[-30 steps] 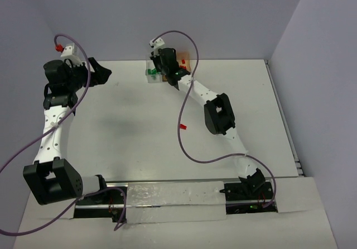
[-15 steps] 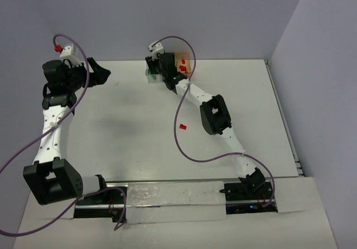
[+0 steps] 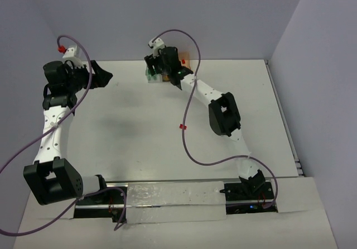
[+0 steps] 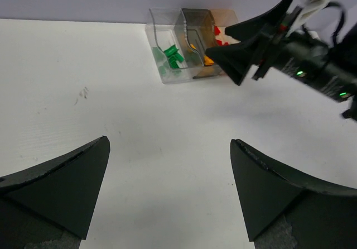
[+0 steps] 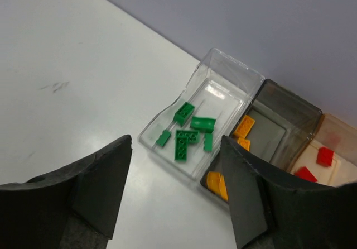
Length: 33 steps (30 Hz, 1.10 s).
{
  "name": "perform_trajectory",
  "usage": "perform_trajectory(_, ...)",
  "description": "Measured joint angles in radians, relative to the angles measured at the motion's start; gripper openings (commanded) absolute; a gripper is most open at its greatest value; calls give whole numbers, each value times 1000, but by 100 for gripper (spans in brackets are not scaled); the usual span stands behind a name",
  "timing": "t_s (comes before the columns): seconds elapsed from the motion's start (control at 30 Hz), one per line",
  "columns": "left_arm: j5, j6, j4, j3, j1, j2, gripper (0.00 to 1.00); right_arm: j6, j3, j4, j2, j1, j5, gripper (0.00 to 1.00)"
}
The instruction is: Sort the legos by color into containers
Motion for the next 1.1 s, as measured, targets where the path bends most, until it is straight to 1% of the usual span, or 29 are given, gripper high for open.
perform_trajectory(0.17,76,82,-20,-1,-20,0,99,0,-142,-159,-294,-31,-103,76)
perform_trajectory(0.3,126,115,-31,-7,-42,8,99,-51,-255,-328,-538,-115,-230,75)
perform_trajectory(0.4,150,120,-38,-7,-49,26,99,-113,-321,-458,-653,-170,-274,73)
perform_trajectory(0.47,158,118,-40,-6,-51,38,99,-157,-384,-561,-692,-171,-292,73)
perform_trajectory(0.57,159,114,-40,-6,-58,52,99,-209,-473,-704,-687,-132,-297,73)
perform_trajectory(0.73,159,115,-42,-6,-74,56,99,-253,-563,-889,-600,-62,-281,76)
perform_trajectory(0.9,159,116,-43,-7,-79,56,99,-263,-556,-944,-522,-40,-247,81)
perform_trajectory(1.1,158,123,-46,-12,-79,56,99,-292,-544,-963,-437,-35,-239,82)
